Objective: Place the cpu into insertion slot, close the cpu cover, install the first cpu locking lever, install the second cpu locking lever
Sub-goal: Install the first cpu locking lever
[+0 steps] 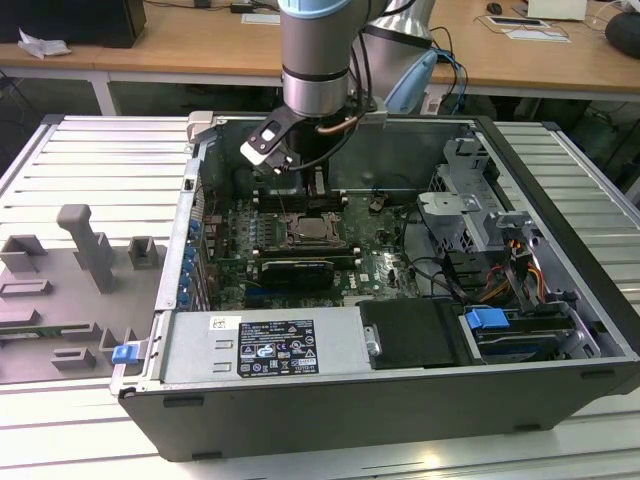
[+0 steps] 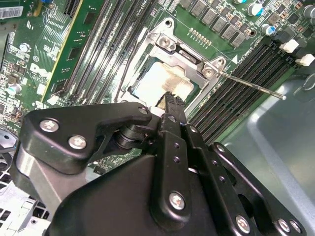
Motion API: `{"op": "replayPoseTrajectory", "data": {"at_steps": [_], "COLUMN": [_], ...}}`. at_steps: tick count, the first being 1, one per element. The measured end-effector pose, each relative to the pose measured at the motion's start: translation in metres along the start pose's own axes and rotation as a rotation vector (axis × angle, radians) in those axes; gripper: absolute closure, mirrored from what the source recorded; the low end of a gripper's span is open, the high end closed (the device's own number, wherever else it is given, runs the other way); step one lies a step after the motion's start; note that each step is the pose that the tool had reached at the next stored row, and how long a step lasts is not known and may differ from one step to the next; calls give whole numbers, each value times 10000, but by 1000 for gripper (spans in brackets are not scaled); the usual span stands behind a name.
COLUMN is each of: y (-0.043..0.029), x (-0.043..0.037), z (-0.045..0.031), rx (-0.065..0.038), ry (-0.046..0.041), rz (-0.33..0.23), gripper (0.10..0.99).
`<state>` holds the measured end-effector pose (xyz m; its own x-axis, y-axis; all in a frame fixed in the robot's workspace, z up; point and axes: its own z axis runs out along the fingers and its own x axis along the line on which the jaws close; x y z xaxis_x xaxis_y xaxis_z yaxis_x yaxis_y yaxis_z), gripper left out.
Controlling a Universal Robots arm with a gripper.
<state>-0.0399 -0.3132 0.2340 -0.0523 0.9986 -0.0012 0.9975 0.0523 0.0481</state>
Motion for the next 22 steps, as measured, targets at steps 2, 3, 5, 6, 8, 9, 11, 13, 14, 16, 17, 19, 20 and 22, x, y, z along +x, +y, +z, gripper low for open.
{"op": "replayPoseTrajectory", "data": {"at_steps": [2,3,5,6,8,9,11,13,14,16,17,19,20,22], "y": [2,4,6,8,11,12,15,18,19,20,20,20,20,20], "x": [0,0,0,0,0,0,0,0,0,0,0,0,0,0], "z": [-36,-71,-132,-157,-226,-252,-320,-377,-394,-411,-411,-413,-413,-413], "rx": [0,1,1,1,0,0,1,1,1,-1,-1,0,0,0], "ry": [-7,-10,-14,-15,-16,-16,-18,-20,-20,-19,-18,-13,-10,-3], "rz": [-1,0,3,4,14,23,63,92,107,122,104,-59,-171,-416], "gripper": [984,984,984,984,984,984,984,984,984,984,984,984,984,984]}}
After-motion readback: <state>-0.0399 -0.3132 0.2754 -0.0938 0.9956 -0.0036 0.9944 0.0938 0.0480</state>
